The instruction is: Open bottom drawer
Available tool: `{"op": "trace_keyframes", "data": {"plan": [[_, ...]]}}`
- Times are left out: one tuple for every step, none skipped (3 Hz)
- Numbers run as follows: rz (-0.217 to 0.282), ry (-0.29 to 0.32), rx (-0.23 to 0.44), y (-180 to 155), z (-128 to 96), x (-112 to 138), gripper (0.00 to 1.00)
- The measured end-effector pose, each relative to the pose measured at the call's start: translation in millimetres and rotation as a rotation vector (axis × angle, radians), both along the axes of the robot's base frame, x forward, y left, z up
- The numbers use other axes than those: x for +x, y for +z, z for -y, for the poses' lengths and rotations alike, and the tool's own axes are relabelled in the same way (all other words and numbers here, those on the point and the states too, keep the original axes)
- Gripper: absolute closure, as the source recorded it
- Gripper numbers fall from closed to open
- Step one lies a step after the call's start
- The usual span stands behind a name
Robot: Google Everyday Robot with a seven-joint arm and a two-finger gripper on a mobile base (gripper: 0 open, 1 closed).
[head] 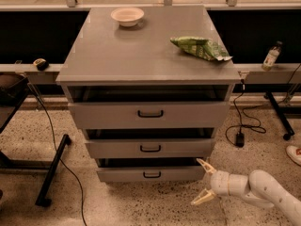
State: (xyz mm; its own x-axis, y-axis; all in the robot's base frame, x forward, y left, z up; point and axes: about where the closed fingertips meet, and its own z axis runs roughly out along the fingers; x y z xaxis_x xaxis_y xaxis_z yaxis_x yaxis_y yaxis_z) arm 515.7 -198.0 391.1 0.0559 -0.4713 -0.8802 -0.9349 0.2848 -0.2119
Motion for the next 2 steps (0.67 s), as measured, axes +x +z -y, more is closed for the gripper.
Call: {"op": "trace_keyframes", "data": {"plan": [[-0.005, 0.003, -0.013, -2.6, -2.9, 0.5, 0.00], [-0.006, 0.014, -0.188, -43.0, 10.8, 13.1, 0.00]]}}
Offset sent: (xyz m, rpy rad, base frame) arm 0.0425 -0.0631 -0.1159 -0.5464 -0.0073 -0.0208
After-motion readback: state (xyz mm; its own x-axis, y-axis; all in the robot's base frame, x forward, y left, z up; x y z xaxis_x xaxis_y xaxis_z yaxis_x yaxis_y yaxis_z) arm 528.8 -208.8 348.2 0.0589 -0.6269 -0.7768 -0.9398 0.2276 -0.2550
